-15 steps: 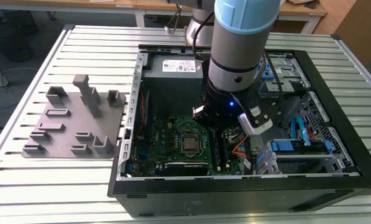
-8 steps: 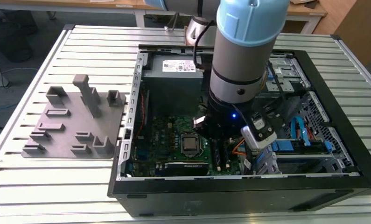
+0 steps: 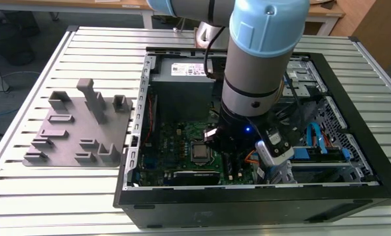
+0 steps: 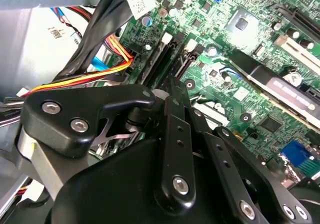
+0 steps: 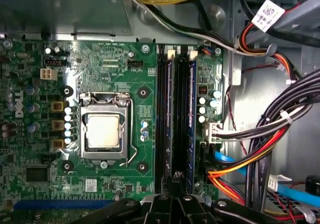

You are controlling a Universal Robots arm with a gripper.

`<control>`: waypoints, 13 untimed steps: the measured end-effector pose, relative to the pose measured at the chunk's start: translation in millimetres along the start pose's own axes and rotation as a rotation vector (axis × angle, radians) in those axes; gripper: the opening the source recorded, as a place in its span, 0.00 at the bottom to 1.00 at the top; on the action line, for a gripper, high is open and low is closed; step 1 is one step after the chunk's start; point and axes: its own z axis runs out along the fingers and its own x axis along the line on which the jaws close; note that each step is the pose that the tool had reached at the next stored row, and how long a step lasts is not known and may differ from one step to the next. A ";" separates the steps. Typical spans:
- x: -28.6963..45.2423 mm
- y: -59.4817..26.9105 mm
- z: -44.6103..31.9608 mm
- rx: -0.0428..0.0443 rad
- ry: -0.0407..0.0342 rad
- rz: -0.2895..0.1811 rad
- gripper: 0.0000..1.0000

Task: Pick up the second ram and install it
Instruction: 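Press down the second ram until it locks into place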

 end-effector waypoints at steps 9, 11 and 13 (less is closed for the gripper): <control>0.4 0.2 8.4 0.0000 0.0008 0.000 0.11; 0.5 0.2 9.2 0.0006 0.0010 0.000 0.11; 0.6 0.1 10.3 0.0010 0.0011 0.000 0.11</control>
